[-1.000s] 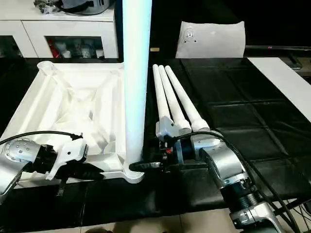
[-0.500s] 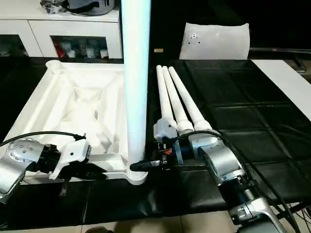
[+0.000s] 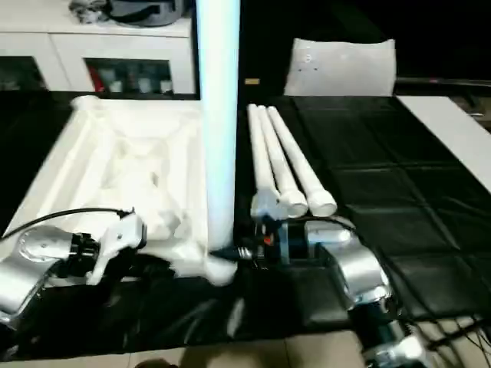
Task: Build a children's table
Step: Rotate leg to tighten
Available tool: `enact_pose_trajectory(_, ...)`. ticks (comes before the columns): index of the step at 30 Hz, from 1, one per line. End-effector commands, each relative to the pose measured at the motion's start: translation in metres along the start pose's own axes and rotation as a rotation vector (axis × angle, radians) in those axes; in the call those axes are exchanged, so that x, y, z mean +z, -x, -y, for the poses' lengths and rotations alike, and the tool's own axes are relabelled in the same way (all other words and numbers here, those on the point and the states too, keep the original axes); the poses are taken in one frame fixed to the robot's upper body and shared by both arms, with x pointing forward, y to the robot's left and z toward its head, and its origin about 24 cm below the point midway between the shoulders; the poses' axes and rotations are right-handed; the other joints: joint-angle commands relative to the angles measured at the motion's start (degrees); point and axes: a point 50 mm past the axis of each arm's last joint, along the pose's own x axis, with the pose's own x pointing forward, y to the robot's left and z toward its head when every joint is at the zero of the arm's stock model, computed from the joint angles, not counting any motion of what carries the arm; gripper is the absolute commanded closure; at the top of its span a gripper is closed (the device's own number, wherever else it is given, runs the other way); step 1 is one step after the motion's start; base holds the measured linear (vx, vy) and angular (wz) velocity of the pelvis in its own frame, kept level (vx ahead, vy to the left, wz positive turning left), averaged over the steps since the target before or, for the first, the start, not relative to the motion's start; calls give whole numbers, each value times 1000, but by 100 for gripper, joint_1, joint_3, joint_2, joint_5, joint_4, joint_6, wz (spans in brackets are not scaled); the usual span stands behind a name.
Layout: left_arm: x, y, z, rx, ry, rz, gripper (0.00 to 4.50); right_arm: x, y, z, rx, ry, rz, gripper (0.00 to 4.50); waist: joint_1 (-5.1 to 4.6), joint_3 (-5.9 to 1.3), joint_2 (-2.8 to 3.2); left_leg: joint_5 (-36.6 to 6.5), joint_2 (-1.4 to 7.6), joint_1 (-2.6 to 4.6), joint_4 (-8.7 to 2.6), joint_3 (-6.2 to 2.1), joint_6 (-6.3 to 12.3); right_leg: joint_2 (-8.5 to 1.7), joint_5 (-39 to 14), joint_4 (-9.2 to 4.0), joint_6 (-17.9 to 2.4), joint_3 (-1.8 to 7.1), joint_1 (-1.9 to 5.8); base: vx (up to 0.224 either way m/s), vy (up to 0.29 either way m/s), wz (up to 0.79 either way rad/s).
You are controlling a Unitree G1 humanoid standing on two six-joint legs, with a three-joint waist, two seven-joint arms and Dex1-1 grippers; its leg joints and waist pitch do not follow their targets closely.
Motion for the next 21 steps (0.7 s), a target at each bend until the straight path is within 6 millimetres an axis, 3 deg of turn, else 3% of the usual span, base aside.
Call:
enact_pose_trajectory(1, 19, -4, -7, 189, 33, 93, 450, -4, -34, -14, -24, -62, 25, 254, -63, -256, 43, -1979, 281, 57, -500, -142, -258, -436, -2841, -481, -730, 231, 163, 0, 0, 0)
enact_pose_trajectory(2, 21, -6, -7, 252, 66, 99, 450, -3, -43, -13, -86, -86, 35, 254, -146, -235, 18, -2091, 248, 35, -497, -166, -269, -429, -3096, -521, -651, 191, 168, 0, 0, 0)
enact_pose_trajectory(4, 26, -11, -7, 370, 141, 116, 450, 0, -60, -14, -174, -132, 50, 254, -251, -249, 29, -2136, 231, 60, -462, -180, -257, -431, -3365, -563, -544, 186, 140, 0, 0, 0)
enact_pose_trajectory(8, 36, -18, -7, 505, 191, 143, 450, 6, -84, -18, -263, -163, 46, 254, -354, -260, 23, -2048, 226, 34, -456, -177, -167, -391, -3038, -559, -609, 195, 129, 0, 0, 0)
enact_pose_trajectory(9, 39, -20, -6, 543, 201, 150, 450, 7, -90, -19, -294, -170, 37, 254, -363, -264, 47, -2015, 238, 41, -455, -166, -166, -381, -2832, -543, -668, 207, 116, 0, 0, 0)
enact_pose_trajectory(10, 43, -24, -5, 575, 208, 153, 450, 7, -95, -19, -331, -169, 23, 254, -377, -281, 18, -1925, 240, 26, -452, -160, -143, -379, -2585, -521, -726, 216, 137, 0, 0, 0)
enact_pose_trajectory(12, 46, -26, -3, 583, 210, 152, 450, 8, -97, -19, -355, -149, 20, 254, -369, -311, 34, -1657, 237, -5, -445, -145, -85, -365, -2041, -470, -820, 225, 169, 0, 0, 0)
enact_pose_trajectory(13, 47, -28, -3, 583, 206, 151, 450, 9, -97, -20, -336, -139, 40, 219, -364, -321, 34, -1567, 243, -7, -439, -134, -60, -360, -1825, -449, -862, 232, 171, 0, 0, 0)
enact_pose_trajectory(16, 49, -30, -1, 573, 189, 138, 450, 11, -94, -22, -328, -117, 73, 182, -296, -337, 44, -1018, 241, -23, -405, -96, 130, -359, -938, -376, -1060, 235, 225, 52, -4, 3)
enact_pose_trajectory(18, 47, -29, -1, 548, 176, 120, 450, 11, -86, -18, -348, -97, 88, 164, -286, -330, 42, -913, 239, -22, -406, -88, 176, -358, -781, -364, -1132, 231, 238, 0, 0, 0)
enact_pose_trajectory(19, 45, -28, -1, 537, 168, 116, 450, 11, -82, -16, -351, -87, 92, 155, -279, -325, 68, -937, 239, -19, -410, -90, 173, -359, -805, -367, -1138, 230, 239, 0, 0, 0)
enact_pose_trajectory(21, 42, -24, -1, 506, 148, 104, 450, 14, -72, -12, -356, -58, 106, 136, -291, -315, 64, -1092, 246, -15, -431, -100, 136, -355, -964, -381, -1114, 223, 250, 0, 0, 0)
